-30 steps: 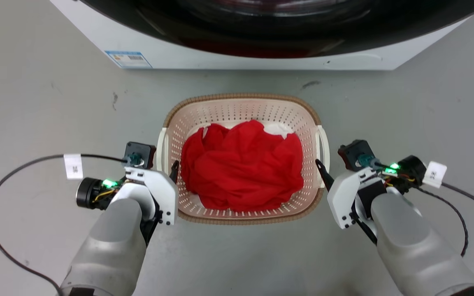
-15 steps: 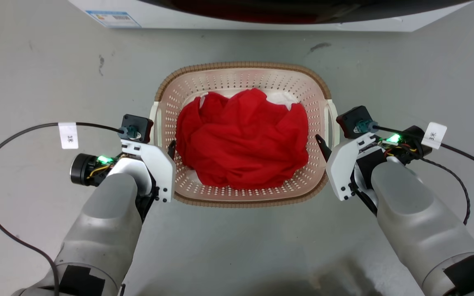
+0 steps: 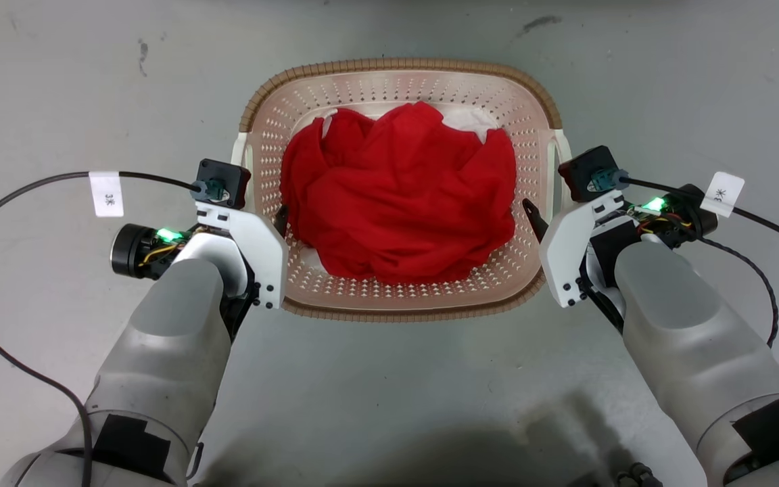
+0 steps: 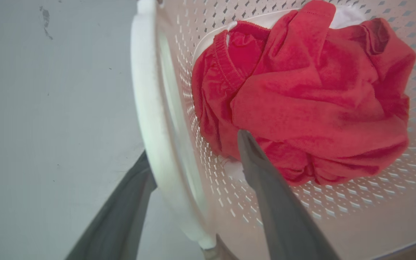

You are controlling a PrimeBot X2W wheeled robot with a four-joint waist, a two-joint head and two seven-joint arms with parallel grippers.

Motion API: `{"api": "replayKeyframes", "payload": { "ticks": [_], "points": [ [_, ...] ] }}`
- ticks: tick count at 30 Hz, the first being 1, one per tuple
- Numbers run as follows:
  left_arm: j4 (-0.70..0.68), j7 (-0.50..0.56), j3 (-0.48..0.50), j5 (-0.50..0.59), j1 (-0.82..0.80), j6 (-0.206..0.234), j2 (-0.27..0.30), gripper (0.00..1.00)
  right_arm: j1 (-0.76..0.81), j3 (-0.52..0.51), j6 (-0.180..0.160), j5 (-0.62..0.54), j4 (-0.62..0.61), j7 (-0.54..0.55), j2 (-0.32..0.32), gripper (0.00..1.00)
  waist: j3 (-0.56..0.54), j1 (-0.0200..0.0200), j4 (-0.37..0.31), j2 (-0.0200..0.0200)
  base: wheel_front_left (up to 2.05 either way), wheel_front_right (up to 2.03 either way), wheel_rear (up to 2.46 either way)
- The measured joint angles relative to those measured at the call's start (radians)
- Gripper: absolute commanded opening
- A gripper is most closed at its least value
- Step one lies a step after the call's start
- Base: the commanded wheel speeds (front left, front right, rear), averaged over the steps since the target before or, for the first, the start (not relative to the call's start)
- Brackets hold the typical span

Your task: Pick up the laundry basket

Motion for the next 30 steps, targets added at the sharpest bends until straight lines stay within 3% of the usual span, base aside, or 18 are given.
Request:
{"api": "replayKeyframes", "payload": {
  "ticks": [14,15,16,30],
  "points": [
    [0.003,0.032,-0.039,-0.037,-0.024,0.000,0.010,1.00,-0.017,0.021,0.000,0.049,0.015,0.014,0.000,1.00,0.072,0.0000,-0.003,0.0000,0.00,0.00,0.00],
    [0.003,0.034,-0.041,-0.040,-0.024,0.000,0.010,0.45,-0.018,0.022,0.000,0.051,0.016,0.015,0.000,0.57,0.074,0.0000,-0.003,0.0000,0.00,0.00,0.00],
    [0.004,0.034,-0.043,-0.040,-0.024,0.000,0.010,0.00,-0.019,0.022,0.000,0.051,0.017,0.016,0.000,0.00,0.075,0.0000,-0.004,0.0000,0.00,0.00,0.00],
    [0.005,0.042,-0.080,-0.085,-0.007,0.000,0.005,0.00,-0.014,0.024,0.000,0.054,0.026,0.037,0.004,0.00,0.036,-0.0001,-0.007,0.0000,0.00,0.00,0.00]
  ]
}}
